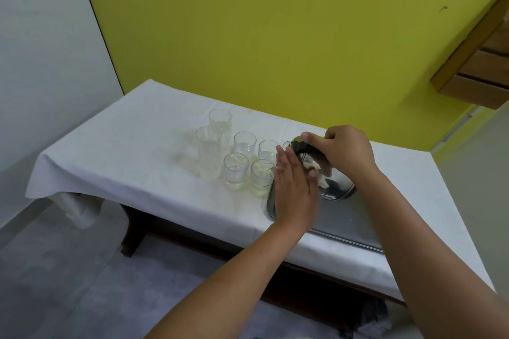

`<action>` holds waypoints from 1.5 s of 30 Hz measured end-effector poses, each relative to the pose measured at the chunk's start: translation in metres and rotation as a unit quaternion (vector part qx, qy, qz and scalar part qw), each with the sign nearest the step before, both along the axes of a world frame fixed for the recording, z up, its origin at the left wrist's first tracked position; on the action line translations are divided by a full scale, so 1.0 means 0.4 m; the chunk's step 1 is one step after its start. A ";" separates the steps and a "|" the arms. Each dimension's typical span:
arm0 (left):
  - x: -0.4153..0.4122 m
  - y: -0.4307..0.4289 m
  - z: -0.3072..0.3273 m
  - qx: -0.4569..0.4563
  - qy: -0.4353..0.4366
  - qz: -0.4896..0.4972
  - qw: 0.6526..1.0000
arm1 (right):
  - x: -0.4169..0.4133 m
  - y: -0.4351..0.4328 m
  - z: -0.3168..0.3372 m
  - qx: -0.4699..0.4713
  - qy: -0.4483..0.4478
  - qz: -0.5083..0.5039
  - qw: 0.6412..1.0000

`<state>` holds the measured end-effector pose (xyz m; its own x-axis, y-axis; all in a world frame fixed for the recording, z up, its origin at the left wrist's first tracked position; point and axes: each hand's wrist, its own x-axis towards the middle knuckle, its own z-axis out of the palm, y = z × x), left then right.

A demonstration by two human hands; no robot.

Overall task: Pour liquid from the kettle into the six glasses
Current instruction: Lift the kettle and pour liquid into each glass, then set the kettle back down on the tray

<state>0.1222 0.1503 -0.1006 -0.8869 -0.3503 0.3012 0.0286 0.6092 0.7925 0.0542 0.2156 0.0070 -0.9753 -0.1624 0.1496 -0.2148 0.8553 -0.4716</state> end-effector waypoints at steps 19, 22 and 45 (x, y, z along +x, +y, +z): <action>-0.025 -0.099 -0.006 -0.273 -0.050 -0.233 0.932 | 0.094 0.091 -0.198 -0.375 -0.077 -0.240 0.892; -0.056 -0.119 -0.004 -0.314 -0.059 -0.266 0.909 | 0.112 0.067 -0.217 -0.410 -0.047 -0.281 0.866; -0.158 -0.176 -0.057 -0.466 -0.030 -0.376 0.800 | 0.135 -0.094 -0.387 -0.554 0.023 -0.434 0.710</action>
